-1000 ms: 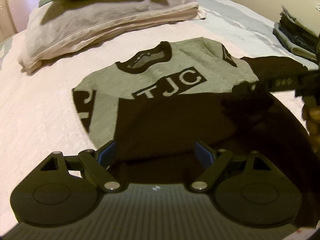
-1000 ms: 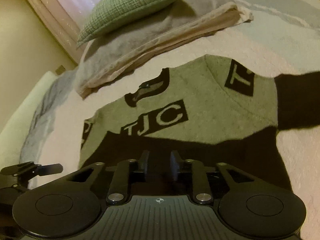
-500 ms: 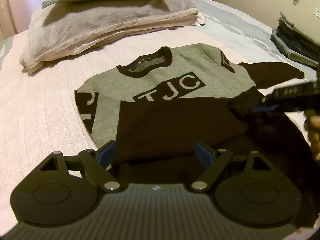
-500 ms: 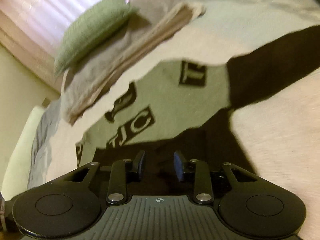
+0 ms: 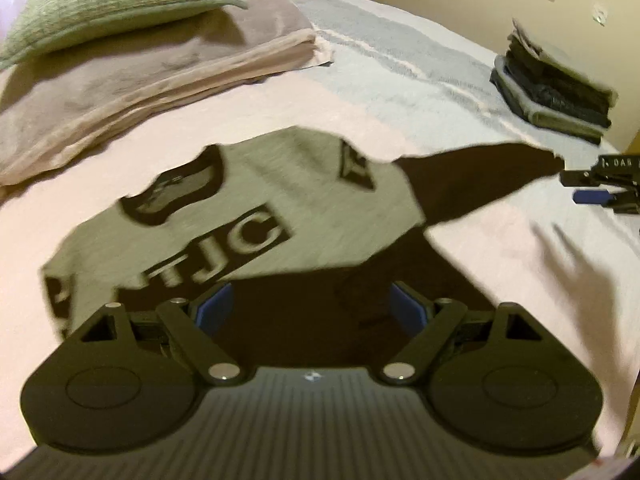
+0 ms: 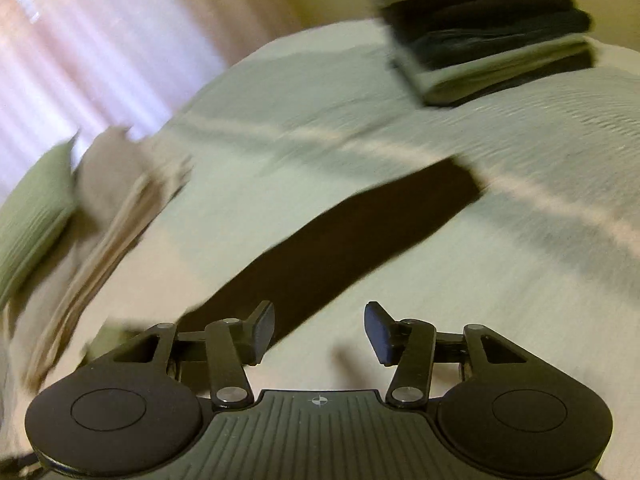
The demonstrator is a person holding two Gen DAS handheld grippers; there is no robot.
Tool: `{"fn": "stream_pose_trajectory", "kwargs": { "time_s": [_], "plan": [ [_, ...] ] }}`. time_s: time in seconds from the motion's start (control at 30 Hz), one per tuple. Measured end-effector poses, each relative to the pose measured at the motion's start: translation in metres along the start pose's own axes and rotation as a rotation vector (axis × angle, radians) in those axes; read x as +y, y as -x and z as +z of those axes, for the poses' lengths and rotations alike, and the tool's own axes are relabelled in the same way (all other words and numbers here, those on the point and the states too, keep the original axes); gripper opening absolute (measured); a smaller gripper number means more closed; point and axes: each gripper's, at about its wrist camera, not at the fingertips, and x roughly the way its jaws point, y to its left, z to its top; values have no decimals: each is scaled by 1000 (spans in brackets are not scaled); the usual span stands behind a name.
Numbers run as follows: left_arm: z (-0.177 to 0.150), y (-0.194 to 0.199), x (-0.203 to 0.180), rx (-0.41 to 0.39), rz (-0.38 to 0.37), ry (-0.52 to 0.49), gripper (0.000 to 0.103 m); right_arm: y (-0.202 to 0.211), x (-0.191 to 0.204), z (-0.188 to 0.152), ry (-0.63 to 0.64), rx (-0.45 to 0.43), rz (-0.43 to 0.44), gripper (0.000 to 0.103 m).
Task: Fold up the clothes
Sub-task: 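Move the right gripper to the other black sleeve cuff and grasp it, then fold the second sleeve across the sweater body with the right gripper, release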
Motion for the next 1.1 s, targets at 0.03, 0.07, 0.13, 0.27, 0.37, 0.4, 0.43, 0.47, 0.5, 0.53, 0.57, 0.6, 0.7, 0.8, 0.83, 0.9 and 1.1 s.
{"fn": "stream_pose_trajectory", "kwargs": {
  "time_s": [0.03, 0.07, 0.13, 0.27, 0.37, 0.4, 0.43, 0.47, 0.5, 0.53, 0.57, 0.6, 0.7, 0.8, 0.83, 0.9, 1.1],
  "plan": [
    [7, -9, -7, 3, 10, 14, 82, -10, -17, 12, -21, -2, -13, 48],
    [12, -17, -14, 6, 26, 19, 82, -18, -33, 23, -50, -7, -22, 48],
    [22, -36, -29, 18, 64, 30, 82, -35, -65, 40, -114, -14, -27, 48],
    [31, -70, -55, 70, 105, 71, 82, -59, -118, 59, -224, -11, -20, 48],
    [38, -86, -75, 102, 124, 70, 82, -69, -137, 64, -286, -26, 49, 48],
    [40, -88, -81, 106, 125, 67, 82, -70, -140, 65, -303, -31, 78, 48],
    [43, -90, -87, 107, 127, 60, 82, -72, -144, 66, -318, -34, 104, 48],
    [45, -90, -91, 107, 129, 52, 82, -71, -146, 67, -334, -35, 116, 46],
    [48, -91, -96, 108, 128, 45, 82, -69, -147, 69, -350, -37, 120, 26],
    [50, -92, -98, 108, 128, 40, 82, -66, -145, 70, -346, -39, 115, 5],
    [51, -92, -100, 109, 127, 36, 82, -62, -141, 72, -332, -43, 101, 5],
    [53, -92, -101, 107, 126, 38, 82, -54, -134, 76, -312, -58, 92, 5],
    [55, -85, -98, 94, 131, 38, 82, -33, -91, 86, -159, -108, 100, 4],
    [52, -70, -85, 67, 144, 57, 82, -12, -20, 84, 25, -134, 155, 4],
    [50, -63, -77, 59, 149, 64, 82, -8, 6, 79, 84, -137, 188, 4],
    [44, -48, -60, 41, 165, 78, 82, -3, 61, 63, 184, -129, 269, 4],
    [9, 6, 15, -21, 198, 139, 82, -3, 245, -19, 411, -126, 496, 4]
  ]
}}
